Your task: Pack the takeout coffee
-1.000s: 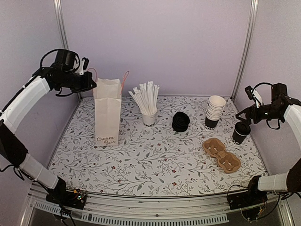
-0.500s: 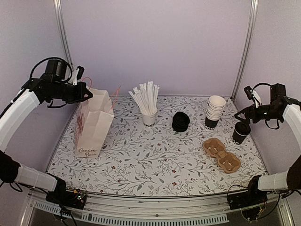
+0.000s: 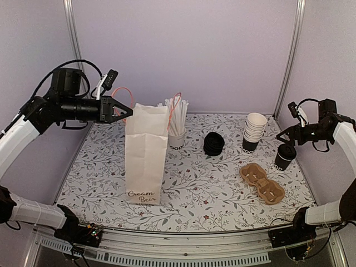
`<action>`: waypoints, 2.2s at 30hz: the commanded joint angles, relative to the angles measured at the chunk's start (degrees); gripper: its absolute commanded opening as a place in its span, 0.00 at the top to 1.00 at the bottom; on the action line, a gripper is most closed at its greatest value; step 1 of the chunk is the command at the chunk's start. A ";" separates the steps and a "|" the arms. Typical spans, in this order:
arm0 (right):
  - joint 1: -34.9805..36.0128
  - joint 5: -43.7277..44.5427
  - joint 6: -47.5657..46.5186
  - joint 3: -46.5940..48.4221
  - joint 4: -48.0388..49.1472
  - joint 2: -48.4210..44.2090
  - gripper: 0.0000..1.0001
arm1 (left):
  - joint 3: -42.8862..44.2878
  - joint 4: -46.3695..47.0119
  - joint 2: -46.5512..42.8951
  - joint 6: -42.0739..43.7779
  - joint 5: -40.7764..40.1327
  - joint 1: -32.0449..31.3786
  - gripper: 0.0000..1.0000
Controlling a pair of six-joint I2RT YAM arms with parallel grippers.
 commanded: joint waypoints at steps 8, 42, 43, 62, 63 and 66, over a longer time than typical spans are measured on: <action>0.15 -5.32 3.06 -0.87 3.14 0.26 0.23 | -13.51 1.36 -6.63 1.97 3.80 -5.36 0.88; 21.35 20.89 -18.09 -12.98 -9.64 -3.78 0.24 | -19.11 -2.33 -14.60 -3.84 -17.16 -5.51 0.00; 21.78 22.05 -16.67 -13.62 -8.47 -2.55 0.24 | -19.48 -2.25 -14.52 -3.93 -17.55 -5.62 0.00; 27.15 29.89 -2.85 -14.03 -2.05 11.92 0.39 | -25.10 -0.61 -20.14 -7.69 -29.55 -5.60 0.00; 27.49 30.28 -2.54 -14.07 -1.96 12.76 0.40 | -25.19 -0.57 -20.45 -7.83 -30.05 -5.60 0.00; 28.09 31.29 -1.54 -13.99 -1.68 14.24 0.40 | -25.50 -0.65 -21.09 -8.10 -30.75 -5.60 0.00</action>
